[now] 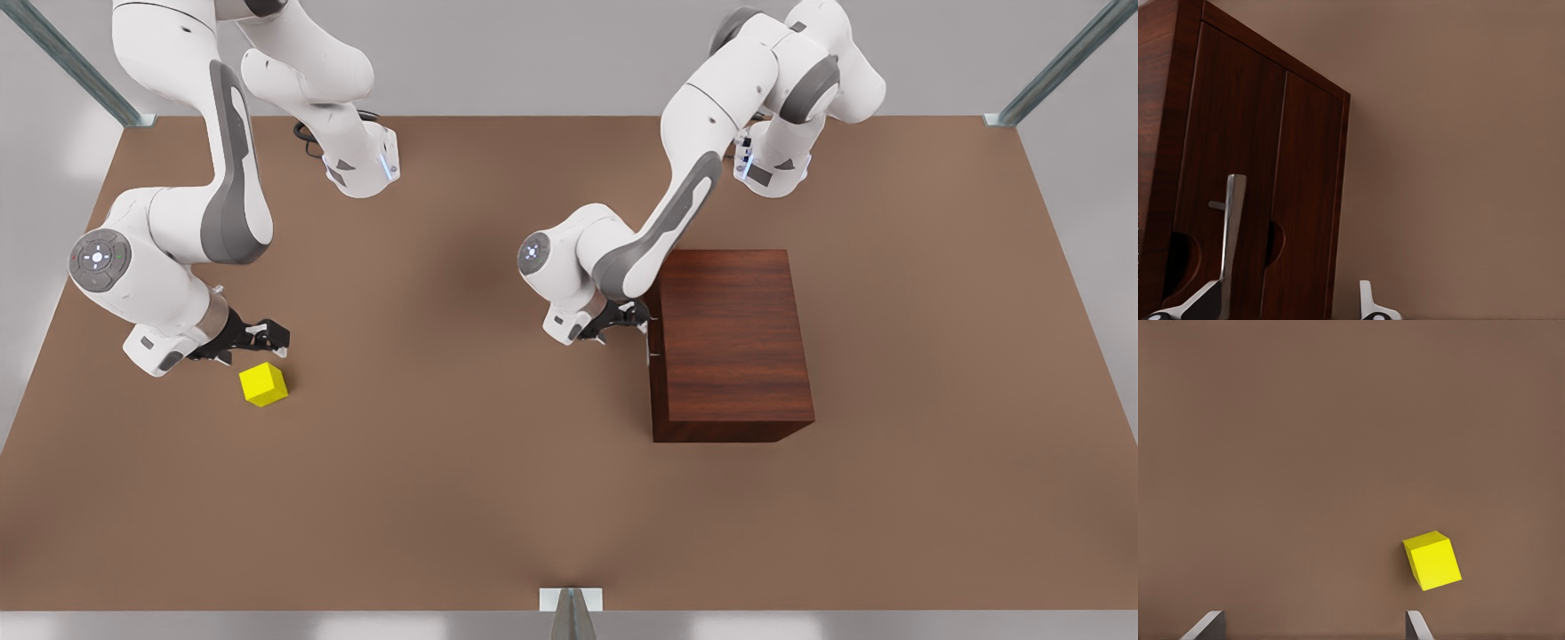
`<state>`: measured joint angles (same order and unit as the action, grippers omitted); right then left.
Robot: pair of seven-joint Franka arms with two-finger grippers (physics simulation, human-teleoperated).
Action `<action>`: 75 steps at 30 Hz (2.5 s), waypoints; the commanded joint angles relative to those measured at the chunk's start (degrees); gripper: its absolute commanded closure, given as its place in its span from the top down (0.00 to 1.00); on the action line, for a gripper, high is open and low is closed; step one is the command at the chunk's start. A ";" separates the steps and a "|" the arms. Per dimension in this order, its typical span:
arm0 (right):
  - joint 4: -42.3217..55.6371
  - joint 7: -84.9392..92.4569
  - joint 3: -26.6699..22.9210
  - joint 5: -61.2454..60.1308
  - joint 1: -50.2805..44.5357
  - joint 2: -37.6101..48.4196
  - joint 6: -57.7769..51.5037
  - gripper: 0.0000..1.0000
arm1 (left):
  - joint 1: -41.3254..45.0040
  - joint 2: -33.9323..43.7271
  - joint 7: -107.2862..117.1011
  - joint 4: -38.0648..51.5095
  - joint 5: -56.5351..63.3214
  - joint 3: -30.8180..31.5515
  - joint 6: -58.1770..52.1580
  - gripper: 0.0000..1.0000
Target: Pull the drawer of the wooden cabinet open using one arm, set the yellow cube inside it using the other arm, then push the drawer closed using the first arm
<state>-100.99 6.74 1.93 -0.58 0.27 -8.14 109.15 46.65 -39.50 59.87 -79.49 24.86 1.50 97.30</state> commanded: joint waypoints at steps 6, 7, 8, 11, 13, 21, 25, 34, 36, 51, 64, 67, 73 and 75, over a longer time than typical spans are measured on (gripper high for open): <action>0.18 -0.33 -0.09 -0.39 0.08 -0.04 -0.34 1.00 | -0.16 -0.23 3.42 -0.13 0.81 -1.33 -1.32 1.00; 0.26 -0.33 -0.17 -0.48 0.08 -0.04 -0.34 1.00 | -0.16 -0.23 3.42 -0.13 0.63 -1.33 -1.32 1.00; 0.27 -0.24 -0.17 -0.48 0.17 -0.04 -0.34 1.00 | -0.25 -0.32 3.42 -0.22 0.46 -1.33 -0.88 1.00; 0.79 -0.06 -0.09 -0.04 0.52 -0.04 -1.13 1.00 | -0.25 -0.93 3.42 -0.13 -0.25 -1.33 -0.18 1.00; 0.79 -0.24 -0.09 -0.39 0.52 -0.04 -1.13 1.00 | -0.33 -1.11 3.33 -0.13 -0.69 -1.33 1.58 1.00; 0.79 -0.33 -0.09 -0.30 0.52 -0.13 -1.13 1.00 | -0.33 -1.11 2.89 0.22 -0.77 -1.15 1.58 1.00; 1.06 -0.50 0.00 -0.04 0.44 -0.13 -1.13 1.00 | -0.25 -1.11 2.54 0.30 -1.39 -1.15 2.99 1.00; 1.85 -0.41 -0.09 -0.04 0.52 -0.57 -1.22 1.00 | -0.42 -1.11 -0.36 0.83 -2.71 -1.06 4.22 1.00; 1.85 -0.50 -0.09 0.05 0.52 -0.57 -1.30 1.00 | -0.33 -1.11 -1.16 0.92 -2.71 -0.98 4.22 1.00; 1.94 -0.41 0.00 0.14 0.96 -0.57 -1.48 1.00 | -0.07 -1.81 -2.83 2.59 -4.82 -0.10 5.62 1.00; 3.08 -0.50 -0.09 -0.13 1.40 -0.57 -1.48 1.00 | 0.55 -2.78 -2.21 3.91 -5.70 0.61 6.76 1.00; 3.87 -0.59 -0.09 -0.21 2.11 -1.00 -1.48 1.00 | 0.63 -3.48 -1.68 4.96 -5.70 0.69 7.38 1.00; 3.96 -0.41 -0.09 0.05 2.90 -1.00 -1.48 1.00 | 0.81 -5.59 -1.59 8.30 -5.70 0.69 7.38 1.00; 3.96 -0.41 -0.09 0.05 2.98 -1.00 -1.48 1.00 | 0.81 -6.20 -1.59 9.44 -5.70 0.78 7.38 1.00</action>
<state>-97.06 6.19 1.87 -0.59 3.26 -9.20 107.70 47.48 -45.59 58.15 -70.38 19.14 2.22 104.53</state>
